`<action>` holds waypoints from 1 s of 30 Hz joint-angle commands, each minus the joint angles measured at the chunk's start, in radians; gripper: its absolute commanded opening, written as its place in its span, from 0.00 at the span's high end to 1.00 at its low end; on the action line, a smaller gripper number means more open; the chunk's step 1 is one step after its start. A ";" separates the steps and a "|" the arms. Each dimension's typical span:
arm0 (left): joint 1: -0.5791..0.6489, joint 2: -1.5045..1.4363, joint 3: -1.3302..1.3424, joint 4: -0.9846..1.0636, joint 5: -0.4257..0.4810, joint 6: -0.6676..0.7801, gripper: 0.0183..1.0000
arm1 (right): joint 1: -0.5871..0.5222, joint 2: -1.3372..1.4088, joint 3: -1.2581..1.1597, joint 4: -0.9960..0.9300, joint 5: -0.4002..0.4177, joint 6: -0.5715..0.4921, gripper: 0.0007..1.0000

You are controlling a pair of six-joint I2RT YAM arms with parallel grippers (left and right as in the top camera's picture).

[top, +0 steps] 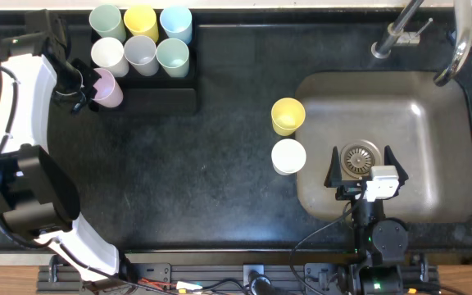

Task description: Store Cups

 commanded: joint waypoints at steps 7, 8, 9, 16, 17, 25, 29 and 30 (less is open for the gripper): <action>0.004 0.046 0.008 0.013 0.002 -0.006 0.98 | 0.005 -0.007 -0.013 0.005 -0.005 0.007 0.00; 0.003 0.048 0.008 0.013 0.002 -0.005 0.98 | 0.005 -0.007 -0.013 0.005 -0.005 0.007 0.00; 0.003 0.048 0.008 0.013 0.002 -0.005 0.88 | 0.005 -0.007 -0.013 0.005 -0.005 0.007 0.00; 0.003 0.044 0.008 0.011 0.006 -0.002 0.00 | 0.005 -0.007 -0.013 0.005 -0.005 0.007 0.00; 0.003 0.029 0.009 0.007 0.006 -0.002 0.00 | 0.005 -0.007 -0.013 0.005 -0.005 0.007 0.01; -0.080 -0.169 0.044 -0.069 0.009 0.021 0.00 | 0.005 -0.007 -0.013 0.005 -0.005 0.007 0.00; -0.340 -0.272 0.076 -0.046 -0.018 0.116 0.00 | 0.005 -0.007 -0.013 0.005 -0.005 0.006 0.00; -0.411 -0.272 0.078 -0.041 -0.031 0.122 0.00 | 0.005 -0.007 -0.013 0.005 -0.005 0.007 0.00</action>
